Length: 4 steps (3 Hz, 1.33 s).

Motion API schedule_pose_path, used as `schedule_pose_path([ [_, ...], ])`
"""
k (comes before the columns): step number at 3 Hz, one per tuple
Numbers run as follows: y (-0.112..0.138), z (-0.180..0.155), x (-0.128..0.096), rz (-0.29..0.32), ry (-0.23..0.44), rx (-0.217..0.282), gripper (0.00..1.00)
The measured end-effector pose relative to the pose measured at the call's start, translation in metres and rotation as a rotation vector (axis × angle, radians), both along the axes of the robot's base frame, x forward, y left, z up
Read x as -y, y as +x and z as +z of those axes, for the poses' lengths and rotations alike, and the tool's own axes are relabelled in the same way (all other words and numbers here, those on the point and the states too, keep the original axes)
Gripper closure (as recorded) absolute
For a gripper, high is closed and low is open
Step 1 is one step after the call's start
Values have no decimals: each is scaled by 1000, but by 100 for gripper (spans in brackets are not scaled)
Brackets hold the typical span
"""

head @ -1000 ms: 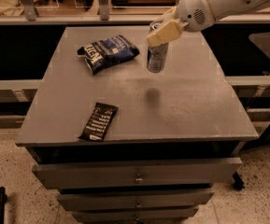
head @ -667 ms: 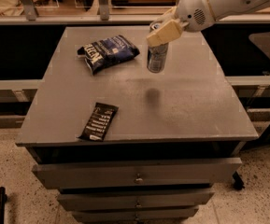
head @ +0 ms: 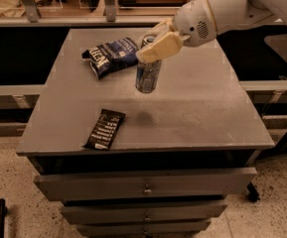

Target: Move redbull can near rxbar chocolate

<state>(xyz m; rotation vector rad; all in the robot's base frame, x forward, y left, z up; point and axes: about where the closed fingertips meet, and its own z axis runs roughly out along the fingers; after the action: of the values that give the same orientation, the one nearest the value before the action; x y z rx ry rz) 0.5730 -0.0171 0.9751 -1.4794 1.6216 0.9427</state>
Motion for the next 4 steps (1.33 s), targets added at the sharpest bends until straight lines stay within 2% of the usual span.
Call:
schedule_pose_path([
  [1,-33,-3,-21,81,-28,15,100],
  [2,-33,-3,-21,81,-28,15,100],
  [4,-51,-7,-38,136,-6,24,100],
])
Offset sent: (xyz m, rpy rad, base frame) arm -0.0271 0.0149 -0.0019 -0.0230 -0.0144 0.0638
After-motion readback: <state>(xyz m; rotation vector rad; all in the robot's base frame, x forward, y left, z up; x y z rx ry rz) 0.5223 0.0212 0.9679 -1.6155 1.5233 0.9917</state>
